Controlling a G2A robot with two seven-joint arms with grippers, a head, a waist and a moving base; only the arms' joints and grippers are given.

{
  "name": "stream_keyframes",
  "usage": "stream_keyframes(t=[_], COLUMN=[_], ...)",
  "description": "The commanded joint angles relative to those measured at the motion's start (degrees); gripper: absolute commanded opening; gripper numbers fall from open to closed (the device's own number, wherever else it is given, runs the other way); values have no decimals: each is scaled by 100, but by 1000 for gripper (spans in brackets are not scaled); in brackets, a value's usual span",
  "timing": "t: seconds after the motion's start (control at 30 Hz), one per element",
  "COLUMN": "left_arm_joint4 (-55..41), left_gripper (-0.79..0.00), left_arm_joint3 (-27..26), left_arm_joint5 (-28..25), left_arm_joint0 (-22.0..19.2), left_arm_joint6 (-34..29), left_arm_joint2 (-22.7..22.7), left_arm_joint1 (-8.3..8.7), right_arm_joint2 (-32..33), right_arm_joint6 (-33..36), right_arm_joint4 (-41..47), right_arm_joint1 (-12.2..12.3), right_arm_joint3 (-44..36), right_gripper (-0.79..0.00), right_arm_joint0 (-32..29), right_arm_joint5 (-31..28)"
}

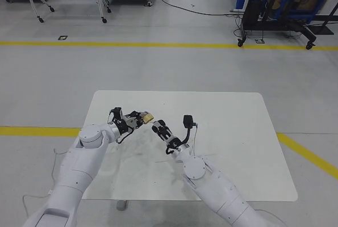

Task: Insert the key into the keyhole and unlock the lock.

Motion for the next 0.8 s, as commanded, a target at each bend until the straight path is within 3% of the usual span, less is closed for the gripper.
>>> stream_keyframes(t=[0.0,0.77], left_arm_joint4=[35,117], left_gripper=[-785,-785], left_arm_joint3=[-23,-169], left_arm_joint5=[-36,21], left_arm_joint0=[13,90], left_arm_joint6=[59,183], left_arm_joint2=[-4,-10], left_arm_joint1=[3,13], right_arm_joint2=[18,-134], right_arm_joint6=[-96,-688], right_arm_joint4=[-4,-302], right_arm_joint1=[-15,-254], right_arm_joint3=[-4,168], right_gripper=[-785,-785], right_arm_joint0=[-32,-14], right_arm_joint5=[-28,260])
